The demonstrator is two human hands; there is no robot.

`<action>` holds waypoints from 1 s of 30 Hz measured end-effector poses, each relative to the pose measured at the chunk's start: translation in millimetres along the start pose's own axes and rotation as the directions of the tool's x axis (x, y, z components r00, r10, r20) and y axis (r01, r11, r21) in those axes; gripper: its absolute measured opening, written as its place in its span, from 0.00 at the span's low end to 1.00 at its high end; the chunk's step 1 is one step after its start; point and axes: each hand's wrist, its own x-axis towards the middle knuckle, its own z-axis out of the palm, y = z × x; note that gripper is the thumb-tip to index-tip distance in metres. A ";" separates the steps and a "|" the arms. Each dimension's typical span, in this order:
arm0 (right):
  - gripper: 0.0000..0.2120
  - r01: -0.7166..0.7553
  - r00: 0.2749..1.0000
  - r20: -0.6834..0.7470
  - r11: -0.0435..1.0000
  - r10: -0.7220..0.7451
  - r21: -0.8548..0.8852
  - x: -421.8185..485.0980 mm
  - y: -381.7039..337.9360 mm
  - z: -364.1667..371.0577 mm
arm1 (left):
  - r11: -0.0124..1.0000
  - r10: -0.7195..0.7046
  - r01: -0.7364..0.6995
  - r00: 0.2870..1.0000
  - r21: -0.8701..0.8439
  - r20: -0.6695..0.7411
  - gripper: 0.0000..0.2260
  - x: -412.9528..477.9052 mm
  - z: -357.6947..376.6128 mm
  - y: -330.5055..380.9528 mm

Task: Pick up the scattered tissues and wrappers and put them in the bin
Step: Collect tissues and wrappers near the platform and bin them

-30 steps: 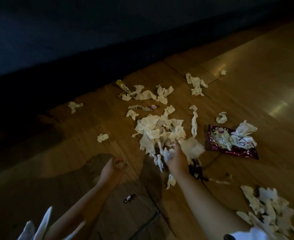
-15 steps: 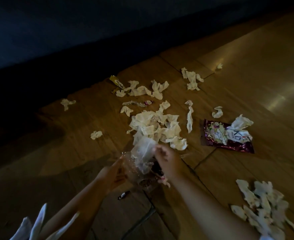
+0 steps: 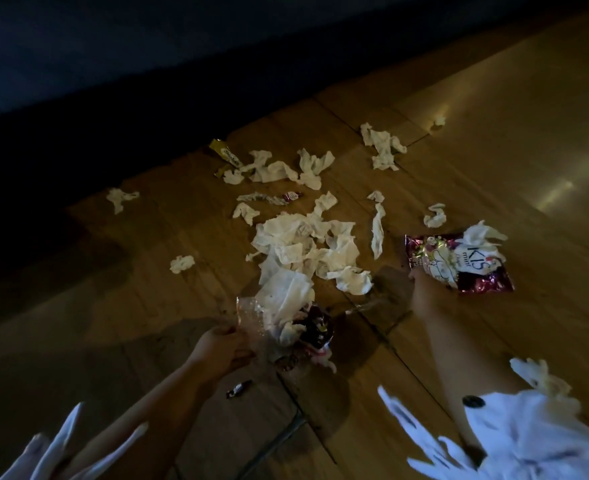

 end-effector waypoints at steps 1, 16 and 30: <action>0.15 -0.008 1.000 -0.020 1.000 0.009 0.005 -5.2 -0.8 2.3 | 1.000 0.002 -0.002 1.000 -0.003 -0.004 0.09 -0.1 -0.1 1.5; 0.45 -0.045 0.974 -0.204 0.971 0.095 0.235 -17.3 -2.9 21.0 | 0.994 0.073 -0.052 0.971 0.099 -0.228 0.07 12.0 -17.7 -7.4; 0.43 -0.216 0.925 -0.078 0.685 0.371 0.695 -49.4 -9.6 35.7 | 0.998 0.032 -0.037 0.994 -0.046 -0.107 0.11 6.5 -12.6 -6.6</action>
